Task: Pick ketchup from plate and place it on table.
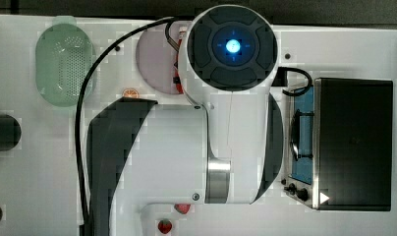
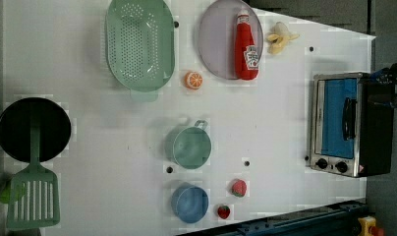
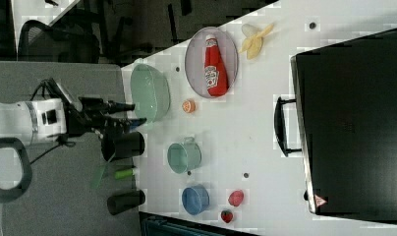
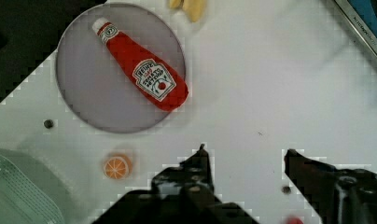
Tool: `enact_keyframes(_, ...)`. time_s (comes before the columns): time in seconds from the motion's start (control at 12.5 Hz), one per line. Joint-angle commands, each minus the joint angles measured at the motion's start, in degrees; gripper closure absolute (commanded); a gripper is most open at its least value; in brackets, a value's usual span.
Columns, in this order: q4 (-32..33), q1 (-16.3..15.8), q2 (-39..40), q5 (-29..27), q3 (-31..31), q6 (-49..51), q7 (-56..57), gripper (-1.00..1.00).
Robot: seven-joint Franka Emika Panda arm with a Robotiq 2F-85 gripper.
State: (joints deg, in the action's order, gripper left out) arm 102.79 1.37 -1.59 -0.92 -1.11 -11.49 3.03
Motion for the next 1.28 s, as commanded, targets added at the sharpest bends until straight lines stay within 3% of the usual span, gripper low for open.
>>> enact_keyframes(0.08, 9.5, 5.6, -14.7, 0.3, -2.9, 6.7, -3.3, -0.59)
enact_keyframes(0.24, 9.5, 5.5, -14.3, 0.2, -3.0, 6.4, -3.2, -0.99)
enact_keyframes(0.8, 9.4, 4.7, -3.9, 0.2, -4.9, -1.8, -2.9, -1.00)
enact_keyframes(1.28, 9.2, 3.5, 9.8, 0.2, -7.0, -17.9, -1.3, -1.00)
